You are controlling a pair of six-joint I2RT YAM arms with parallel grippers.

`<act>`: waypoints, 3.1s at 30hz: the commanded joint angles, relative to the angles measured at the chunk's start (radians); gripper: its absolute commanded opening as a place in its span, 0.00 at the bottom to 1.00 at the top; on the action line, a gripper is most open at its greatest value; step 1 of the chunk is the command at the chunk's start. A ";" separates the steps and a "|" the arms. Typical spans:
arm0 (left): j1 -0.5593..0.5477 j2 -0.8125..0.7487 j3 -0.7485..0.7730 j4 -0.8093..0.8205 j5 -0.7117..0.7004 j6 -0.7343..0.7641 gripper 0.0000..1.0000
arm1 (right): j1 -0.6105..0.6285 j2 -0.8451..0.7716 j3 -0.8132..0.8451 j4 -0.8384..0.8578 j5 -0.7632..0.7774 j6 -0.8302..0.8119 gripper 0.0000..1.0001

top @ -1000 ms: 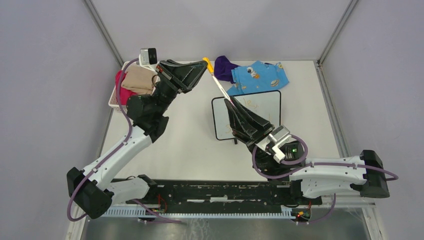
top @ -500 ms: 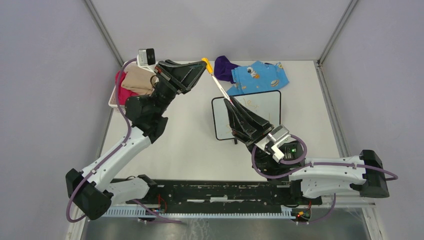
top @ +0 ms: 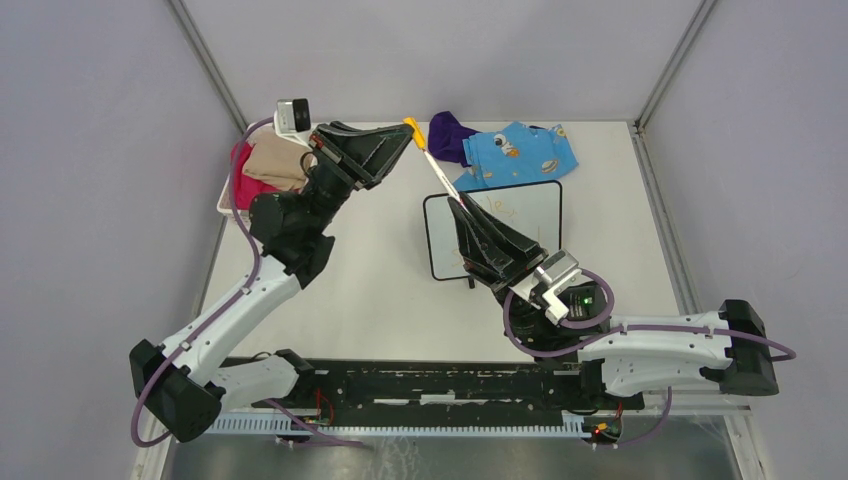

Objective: Write a sentence on the whiteboard
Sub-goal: Close the whiteboard marker at the center of the board.

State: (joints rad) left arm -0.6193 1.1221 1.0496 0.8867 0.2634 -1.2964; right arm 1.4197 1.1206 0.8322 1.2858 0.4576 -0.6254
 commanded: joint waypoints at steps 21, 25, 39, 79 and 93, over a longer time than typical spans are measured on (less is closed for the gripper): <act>-0.005 -0.030 -0.005 0.007 -0.005 0.055 0.02 | 0.005 -0.008 0.036 0.053 0.028 -0.009 0.00; -0.006 -0.033 -0.006 0.008 0.000 0.051 0.02 | 0.005 -0.005 0.040 0.057 0.028 -0.014 0.00; -0.007 -0.026 -0.018 0.032 0.020 0.024 0.02 | 0.006 0.021 0.065 0.058 0.025 -0.019 0.00; -0.066 0.041 -0.046 0.183 0.053 -0.091 0.02 | 0.005 0.105 0.119 0.147 0.006 -0.022 0.00; -0.091 0.066 -0.028 0.192 0.096 -0.083 0.02 | 0.005 0.117 0.141 0.135 0.003 -0.034 0.00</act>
State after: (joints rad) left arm -0.6842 1.1755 1.0039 1.0580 0.2676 -1.3647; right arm 1.4250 1.2285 0.9161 1.4136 0.4896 -0.6598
